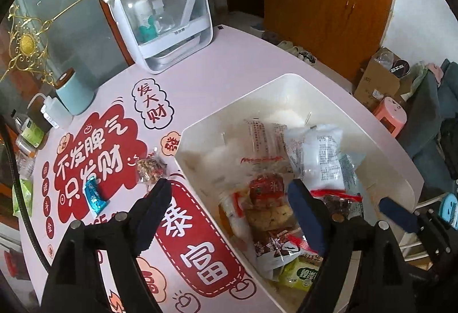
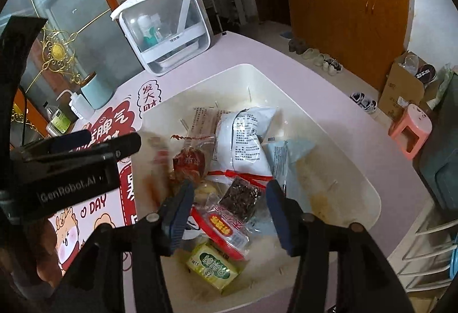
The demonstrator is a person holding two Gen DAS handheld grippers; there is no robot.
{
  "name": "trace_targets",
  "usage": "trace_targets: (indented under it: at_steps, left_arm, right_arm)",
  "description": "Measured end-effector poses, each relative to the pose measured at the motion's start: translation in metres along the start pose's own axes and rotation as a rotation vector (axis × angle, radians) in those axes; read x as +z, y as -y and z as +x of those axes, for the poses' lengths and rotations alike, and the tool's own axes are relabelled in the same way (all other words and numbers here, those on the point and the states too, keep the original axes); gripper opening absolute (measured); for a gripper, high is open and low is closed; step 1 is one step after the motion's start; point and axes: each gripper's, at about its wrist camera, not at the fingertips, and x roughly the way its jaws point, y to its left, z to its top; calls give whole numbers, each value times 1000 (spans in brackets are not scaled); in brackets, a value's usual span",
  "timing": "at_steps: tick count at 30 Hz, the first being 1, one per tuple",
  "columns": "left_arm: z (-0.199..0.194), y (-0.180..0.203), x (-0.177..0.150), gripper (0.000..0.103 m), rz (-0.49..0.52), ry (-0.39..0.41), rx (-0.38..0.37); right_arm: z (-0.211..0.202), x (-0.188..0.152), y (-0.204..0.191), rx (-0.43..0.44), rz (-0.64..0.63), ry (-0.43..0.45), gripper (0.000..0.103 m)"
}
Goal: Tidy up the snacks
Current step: 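Open both tools to drop the packs into the white tray, then move both tools back over the blue candy and clear nut bag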
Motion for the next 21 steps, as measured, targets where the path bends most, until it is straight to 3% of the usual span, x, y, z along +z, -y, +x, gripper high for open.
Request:
trace_targets:
  at_steps: [21]
  left_arm:
    - [-34, -36, -48, 82, -40, -10, 17]
  right_arm:
    - [-9, -20, -42, -1, -42, -1, 53]
